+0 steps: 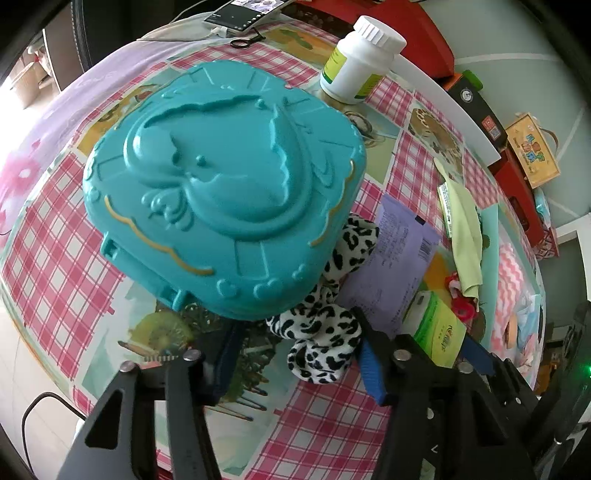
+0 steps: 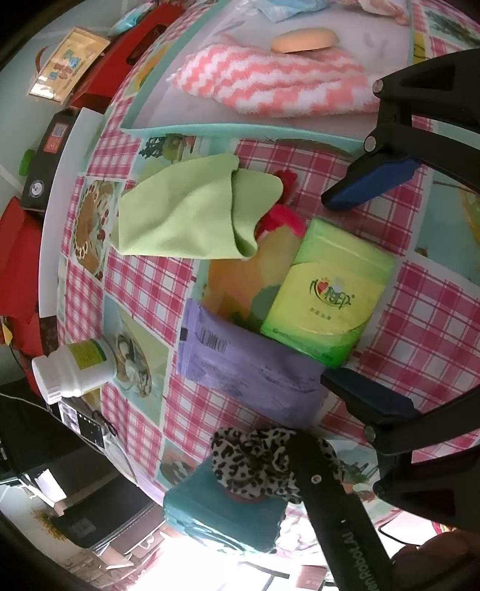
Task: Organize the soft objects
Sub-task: 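Close the left gripper on the leopard-print scrunchie while the right gripper closes on the green tissue pack, then lift and carry the scrunchie and tissue pack over the tray with both grippers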
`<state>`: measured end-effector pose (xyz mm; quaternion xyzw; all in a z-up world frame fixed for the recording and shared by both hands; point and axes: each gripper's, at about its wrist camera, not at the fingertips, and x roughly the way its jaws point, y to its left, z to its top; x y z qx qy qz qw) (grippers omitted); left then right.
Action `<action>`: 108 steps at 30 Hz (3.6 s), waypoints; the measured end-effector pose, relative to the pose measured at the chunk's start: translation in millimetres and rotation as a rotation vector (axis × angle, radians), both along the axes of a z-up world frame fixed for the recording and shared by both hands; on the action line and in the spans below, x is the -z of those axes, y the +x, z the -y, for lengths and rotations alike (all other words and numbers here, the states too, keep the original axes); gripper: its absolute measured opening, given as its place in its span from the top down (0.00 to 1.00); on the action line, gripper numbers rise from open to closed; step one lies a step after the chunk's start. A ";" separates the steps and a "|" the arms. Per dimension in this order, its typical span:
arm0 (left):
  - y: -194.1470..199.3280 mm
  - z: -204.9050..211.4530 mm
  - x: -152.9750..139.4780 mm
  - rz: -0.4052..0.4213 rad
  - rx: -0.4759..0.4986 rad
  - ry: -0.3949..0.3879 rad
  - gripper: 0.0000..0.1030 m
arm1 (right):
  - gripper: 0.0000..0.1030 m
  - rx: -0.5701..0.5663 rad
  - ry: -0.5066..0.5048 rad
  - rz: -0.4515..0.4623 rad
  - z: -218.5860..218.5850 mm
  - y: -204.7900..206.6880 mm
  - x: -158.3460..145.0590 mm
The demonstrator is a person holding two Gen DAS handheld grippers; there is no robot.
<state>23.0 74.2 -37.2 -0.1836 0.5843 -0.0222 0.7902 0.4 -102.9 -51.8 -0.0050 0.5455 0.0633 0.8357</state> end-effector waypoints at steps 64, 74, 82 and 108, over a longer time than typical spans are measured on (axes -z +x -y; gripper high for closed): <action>-8.8 31.9 -78.0 0.220 0.127 0.019 0.77 | 0.23 0.094 0.104 0.229 42.8 -22.1 -72.0; 3.0 84.1 -107.5 0.267 0.224 0.079 0.77 | 0.23 0.208 0.112 0.260 92.6 -26.8 -87.5; 15.8 137.2 -117.4 0.291 0.319 0.096 0.77 | 0.23 0.357 0.102 0.302 148.4 -32.7 -100.9; 69.2 249.0 -58.0 0.180 0.514 0.063 0.77 | 0.23 0.583 0.024 0.275 240.5 -34.4 -90.8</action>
